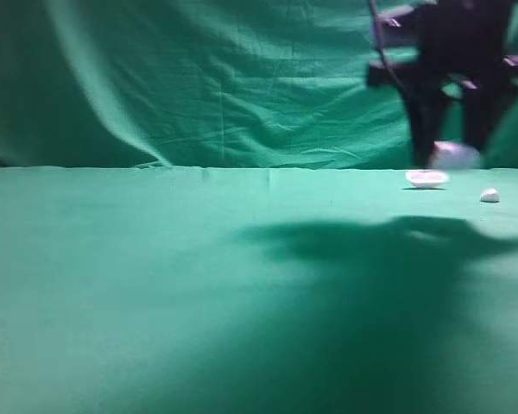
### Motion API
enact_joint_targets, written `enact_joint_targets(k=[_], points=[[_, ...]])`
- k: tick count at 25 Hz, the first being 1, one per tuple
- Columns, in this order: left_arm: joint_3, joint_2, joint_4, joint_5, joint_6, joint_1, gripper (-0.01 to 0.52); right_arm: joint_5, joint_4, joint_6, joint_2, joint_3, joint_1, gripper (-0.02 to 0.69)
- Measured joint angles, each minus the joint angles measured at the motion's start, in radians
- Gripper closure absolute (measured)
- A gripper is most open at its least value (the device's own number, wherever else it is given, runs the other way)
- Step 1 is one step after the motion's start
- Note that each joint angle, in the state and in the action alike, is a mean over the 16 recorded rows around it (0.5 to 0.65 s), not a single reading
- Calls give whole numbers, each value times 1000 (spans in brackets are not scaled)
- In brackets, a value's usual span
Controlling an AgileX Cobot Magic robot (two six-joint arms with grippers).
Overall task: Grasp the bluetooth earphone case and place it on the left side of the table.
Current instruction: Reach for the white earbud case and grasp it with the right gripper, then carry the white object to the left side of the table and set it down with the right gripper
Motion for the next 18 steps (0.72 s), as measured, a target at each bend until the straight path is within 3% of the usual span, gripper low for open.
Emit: enact_joint_targets(k=[8, 15, 18], points=[[0, 0, 0, 0, 0, 0, 514, -21, 36, -25, 212, -256, 201, 338], [0, 0, 0, 0, 0, 0, 514, -96, 69, -45, 348, -315, 285, 335], [0, 0, 0, 0, 0, 0, 514, -122, 80, -54, 377, -316, 300, 303]])
